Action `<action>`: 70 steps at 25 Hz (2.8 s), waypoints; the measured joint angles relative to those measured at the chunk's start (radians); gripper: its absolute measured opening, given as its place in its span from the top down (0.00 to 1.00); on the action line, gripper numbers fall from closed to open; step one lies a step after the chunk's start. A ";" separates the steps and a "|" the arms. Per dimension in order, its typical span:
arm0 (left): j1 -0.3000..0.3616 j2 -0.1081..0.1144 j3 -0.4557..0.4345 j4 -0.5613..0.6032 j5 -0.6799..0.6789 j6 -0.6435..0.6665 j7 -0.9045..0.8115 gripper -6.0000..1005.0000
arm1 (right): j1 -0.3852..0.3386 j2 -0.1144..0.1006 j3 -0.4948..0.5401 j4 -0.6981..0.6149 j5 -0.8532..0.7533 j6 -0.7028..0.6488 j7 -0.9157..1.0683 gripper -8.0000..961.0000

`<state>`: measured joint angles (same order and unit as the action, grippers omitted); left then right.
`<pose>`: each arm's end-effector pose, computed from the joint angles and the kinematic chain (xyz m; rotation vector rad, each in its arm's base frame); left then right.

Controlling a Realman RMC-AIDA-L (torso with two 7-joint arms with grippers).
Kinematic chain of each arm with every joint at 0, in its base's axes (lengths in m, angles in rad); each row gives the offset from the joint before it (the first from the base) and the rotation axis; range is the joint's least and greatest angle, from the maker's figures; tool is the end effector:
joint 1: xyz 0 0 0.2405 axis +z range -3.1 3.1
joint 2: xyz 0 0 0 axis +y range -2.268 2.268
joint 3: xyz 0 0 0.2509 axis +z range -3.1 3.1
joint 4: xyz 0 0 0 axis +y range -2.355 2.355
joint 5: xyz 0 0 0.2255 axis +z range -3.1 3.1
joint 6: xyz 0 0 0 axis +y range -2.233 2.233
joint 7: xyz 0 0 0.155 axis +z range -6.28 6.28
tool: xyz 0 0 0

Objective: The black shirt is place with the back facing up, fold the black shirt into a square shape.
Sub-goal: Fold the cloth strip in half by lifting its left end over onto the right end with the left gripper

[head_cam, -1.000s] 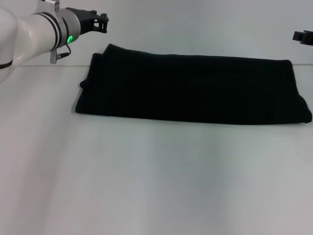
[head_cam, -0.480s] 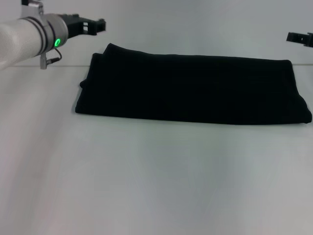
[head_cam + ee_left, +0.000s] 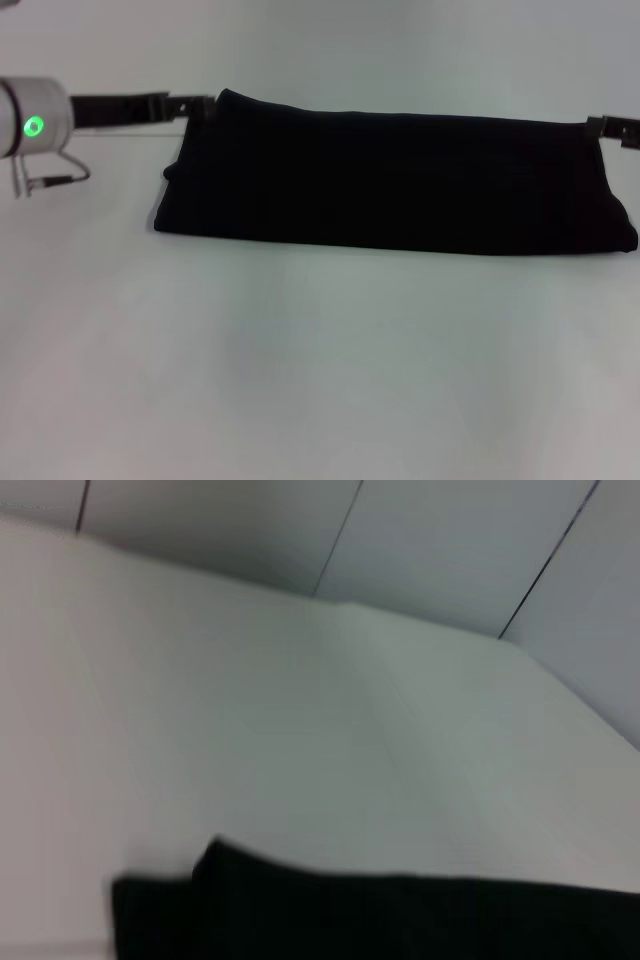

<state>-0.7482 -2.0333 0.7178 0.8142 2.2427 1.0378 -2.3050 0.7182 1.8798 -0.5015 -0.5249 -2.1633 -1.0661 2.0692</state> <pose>-0.2322 0.4702 0.0576 -2.0892 -1.2757 -0.5164 0.3066 0.4532 0.0930 -1.9861 1.3551 0.5882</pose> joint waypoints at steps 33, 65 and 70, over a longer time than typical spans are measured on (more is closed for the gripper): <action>-0.003 -0.052 0.096 -0.276 0.117 -0.414 -0.036 0.12 | -0.049 -0.008 -0.003 -0.001 -0.033 -0.009 -0.004 0.18; -0.003 -0.066 0.170 -0.266 0.117 -0.429 0.026 0.51 | -0.056 -0.005 -0.010 -0.004 -0.033 0.009 0.003 0.26; -0.003 -0.063 0.164 -0.267 0.133 -0.434 0.026 0.76 | -0.057 -0.005 -0.009 -0.004 -0.033 0.009 0.003 0.26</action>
<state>-0.7516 -2.0959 0.8815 0.5471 2.3754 0.6040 -2.2794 0.6609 1.8744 -0.5101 -0.5292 -2.1966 -1.0569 2.0724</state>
